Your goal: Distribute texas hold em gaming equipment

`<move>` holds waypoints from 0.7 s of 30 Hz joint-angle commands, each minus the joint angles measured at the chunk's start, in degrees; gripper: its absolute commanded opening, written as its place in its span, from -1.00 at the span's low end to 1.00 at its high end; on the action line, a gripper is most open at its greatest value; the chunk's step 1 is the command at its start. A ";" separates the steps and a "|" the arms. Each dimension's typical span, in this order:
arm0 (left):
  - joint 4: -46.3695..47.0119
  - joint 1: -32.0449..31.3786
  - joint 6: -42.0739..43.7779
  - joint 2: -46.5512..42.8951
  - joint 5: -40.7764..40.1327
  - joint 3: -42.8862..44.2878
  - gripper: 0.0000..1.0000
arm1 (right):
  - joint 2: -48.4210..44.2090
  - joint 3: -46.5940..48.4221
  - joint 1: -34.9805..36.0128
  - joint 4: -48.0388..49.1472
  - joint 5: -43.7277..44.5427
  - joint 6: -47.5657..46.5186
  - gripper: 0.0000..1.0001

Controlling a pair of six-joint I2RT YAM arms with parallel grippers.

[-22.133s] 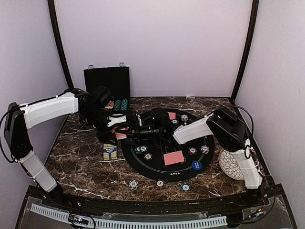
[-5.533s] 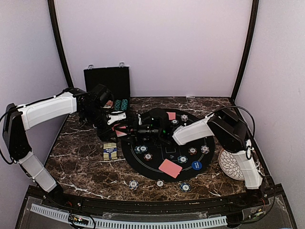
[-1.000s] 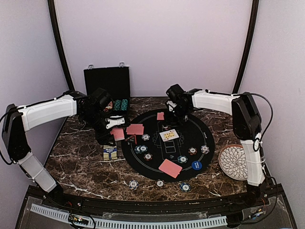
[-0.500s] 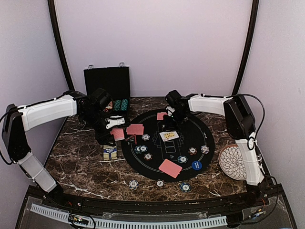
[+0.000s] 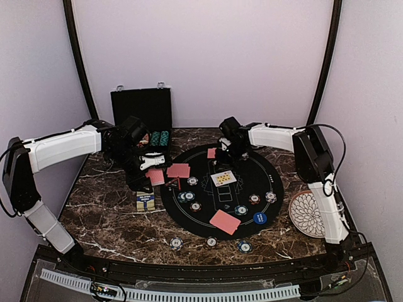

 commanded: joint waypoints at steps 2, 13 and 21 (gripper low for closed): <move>-0.95 -0.07 0.64 -2.43 0.22 0.10 -1.00 | -7.87 -6.08 -0.31 4.04 -1.19 0.45 -0.46; -1.63 -0.08 0.64 -2.10 0.54 0.94 -1.00 | -21.37 -28.23 -0.27 14.40 -5.65 3.21 -0.33; -1.66 -0.10 0.64 -2.01 0.53 0.63 -1.00 | -22.93 -39.18 0.34 20.81 -8.85 4.59 -0.62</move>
